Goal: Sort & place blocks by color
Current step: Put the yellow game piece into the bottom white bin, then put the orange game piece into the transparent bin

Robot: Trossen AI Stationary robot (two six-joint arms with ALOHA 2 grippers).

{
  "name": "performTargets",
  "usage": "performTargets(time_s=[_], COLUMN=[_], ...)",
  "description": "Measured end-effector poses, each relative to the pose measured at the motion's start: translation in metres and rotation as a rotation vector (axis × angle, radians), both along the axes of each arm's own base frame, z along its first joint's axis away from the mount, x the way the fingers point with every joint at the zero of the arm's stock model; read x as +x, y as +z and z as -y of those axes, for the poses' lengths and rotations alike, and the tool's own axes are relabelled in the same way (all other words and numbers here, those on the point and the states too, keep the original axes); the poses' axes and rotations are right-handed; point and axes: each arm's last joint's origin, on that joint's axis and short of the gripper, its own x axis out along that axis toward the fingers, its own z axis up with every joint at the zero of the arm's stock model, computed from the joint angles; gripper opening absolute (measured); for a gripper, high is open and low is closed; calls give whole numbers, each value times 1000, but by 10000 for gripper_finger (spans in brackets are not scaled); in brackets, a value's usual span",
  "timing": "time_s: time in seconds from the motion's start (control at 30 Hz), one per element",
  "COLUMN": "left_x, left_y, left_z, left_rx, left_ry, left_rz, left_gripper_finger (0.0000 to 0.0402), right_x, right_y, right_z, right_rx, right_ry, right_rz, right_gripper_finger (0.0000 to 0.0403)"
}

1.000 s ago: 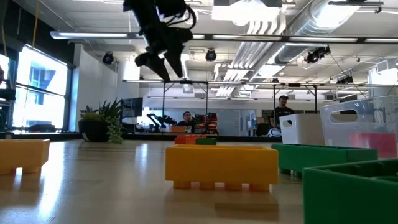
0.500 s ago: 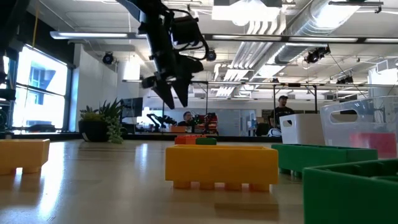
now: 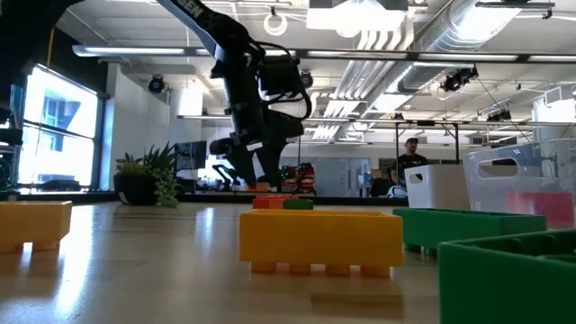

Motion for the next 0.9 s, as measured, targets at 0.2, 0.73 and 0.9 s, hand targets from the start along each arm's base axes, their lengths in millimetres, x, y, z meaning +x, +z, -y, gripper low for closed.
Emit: performTargets(time_s=[0.2,0.73,0.9], left_x=[2,11,13], left_y=[-9,-14,-20], left_z=[-1,4,4], left_rx=[-10,-8,8], left_ry=[-1,-28,-21], left_rz=[-12,22,6], left_gripper_finger=[229,229,229], right_x=[0,1,1], right_y=[0,0,0], right_z=[2,2,2], right_rx=[-31,-43,-44], right_ry=[14,13,12], right_rz=[25,40,40], right_gripper_finger=[226,227,227])
